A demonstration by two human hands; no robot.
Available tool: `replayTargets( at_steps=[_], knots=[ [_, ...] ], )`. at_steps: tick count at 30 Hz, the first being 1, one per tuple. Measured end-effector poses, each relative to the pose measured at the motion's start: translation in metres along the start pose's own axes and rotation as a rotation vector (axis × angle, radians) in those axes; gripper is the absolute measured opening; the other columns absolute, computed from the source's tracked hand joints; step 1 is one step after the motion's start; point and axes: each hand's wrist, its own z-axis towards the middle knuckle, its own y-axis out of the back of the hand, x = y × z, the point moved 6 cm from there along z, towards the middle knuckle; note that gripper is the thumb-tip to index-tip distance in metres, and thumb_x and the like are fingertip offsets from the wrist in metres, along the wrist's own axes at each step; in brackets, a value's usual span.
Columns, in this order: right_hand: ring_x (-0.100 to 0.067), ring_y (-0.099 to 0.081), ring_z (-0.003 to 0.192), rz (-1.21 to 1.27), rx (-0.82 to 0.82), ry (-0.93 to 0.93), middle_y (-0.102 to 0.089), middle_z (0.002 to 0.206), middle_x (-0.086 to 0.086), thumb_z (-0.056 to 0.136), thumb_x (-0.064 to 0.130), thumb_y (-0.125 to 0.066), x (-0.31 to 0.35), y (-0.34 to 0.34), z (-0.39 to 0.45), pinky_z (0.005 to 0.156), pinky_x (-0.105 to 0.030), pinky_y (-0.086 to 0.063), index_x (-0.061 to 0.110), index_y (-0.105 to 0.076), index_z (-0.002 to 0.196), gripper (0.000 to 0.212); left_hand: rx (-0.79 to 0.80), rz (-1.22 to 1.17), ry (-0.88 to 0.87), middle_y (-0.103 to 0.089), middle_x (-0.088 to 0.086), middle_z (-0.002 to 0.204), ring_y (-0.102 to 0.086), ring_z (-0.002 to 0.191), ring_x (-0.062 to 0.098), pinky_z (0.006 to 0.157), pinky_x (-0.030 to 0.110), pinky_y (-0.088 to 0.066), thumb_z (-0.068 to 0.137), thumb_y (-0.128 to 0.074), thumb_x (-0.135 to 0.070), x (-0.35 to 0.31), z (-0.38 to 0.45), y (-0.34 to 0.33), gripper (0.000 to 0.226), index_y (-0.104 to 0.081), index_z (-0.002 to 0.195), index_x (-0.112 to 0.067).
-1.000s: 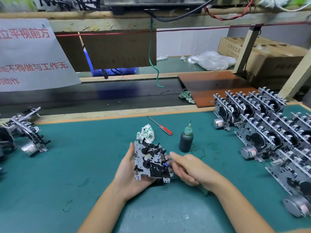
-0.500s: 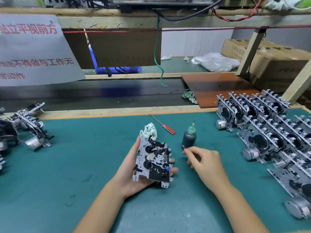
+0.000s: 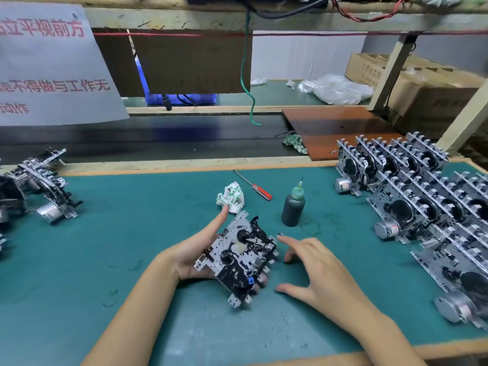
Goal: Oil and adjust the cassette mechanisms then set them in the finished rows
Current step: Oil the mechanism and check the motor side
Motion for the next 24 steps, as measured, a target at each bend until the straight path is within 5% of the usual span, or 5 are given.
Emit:
replayTargets(
  at_steps=[7,13,16,20,24],
  knots=[
    [-0.013,-0.060,0.080,-0.234,-0.132,0.129,-0.062,0.083,0.010,0.070,0.070,-0.051,0.015,0.006,0.003,0.079,-0.018,-0.036,0.019,-0.069,0.093,0.059,0.077,0.242,0.039,-0.073,-0.011,0.073,-0.069,0.066,0.006,0.056,0.018,-0.051,0.045,-0.039,-0.089,-0.012,-0.008,-0.010,0.075,-0.067,0.087,-0.033],
    [-0.010,-0.049,0.065,-0.175,-0.268,0.032,-0.047,0.069,0.014,0.068,0.074,-0.052,0.004,0.005,-0.018,0.069,-0.020,-0.032,0.020,-0.058,0.072,0.055,-0.094,0.006,-0.210,-0.073,0.012,0.092,-0.069,0.077,0.023,0.068,0.031,-0.057,0.065,-0.050,-0.071,-0.008,-0.024,-0.002,0.080,-0.064,0.105,-0.003],
    [-0.013,-0.048,0.069,-0.215,-0.305,0.058,-0.047,0.069,0.012,0.071,0.072,-0.051,0.005,0.003,-0.019,0.074,-0.021,-0.032,0.018,-0.056,0.070,0.054,-0.618,0.549,-0.438,-0.064,-0.007,0.064,-0.052,0.050,0.003,0.054,0.025,-0.044,0.053,-0.043,-0.095,-0.002,-0.060,0.007,0.080,-0.056,0.082,-0.022],
    [-0.020,-0.051,0.069,-0.233,-0.288,0.094,-0.051,0.070,0.006,0.079,0.065,-0.047,0.009,0.002,-0.013,0.074,-0.026,-0.033,0.015,-0.054,0.069,0.052,-0.699,1.263,-0.379,-0.066,-0.022,0.084,-0.060,0.081,0.001,0.068,0.022,-0.045,0.037,-0.017,-0.104,0.015,-0.072,-0.022,0.096,-0.054,0.095,-0.037],
    [-0.022,-0.054,0.071,-0.278,-0.262,0.146,-0.054,0.071,0.004,0.078,0.062,-0.050,0.008,0.004,-0.012,0.077,-0.029,-0.035,0.012,-0.056,0.068,0.051,-0.880,1.313,-0.432,-0.068,-0.014,0.083,-0.062,0.085,0.007,0.066,0.023,-0.042,0.042,-0.018,-0.096,0.010,-0.072,-0.026,0.086,-0.056,0.087,-0.033]
  ],
)
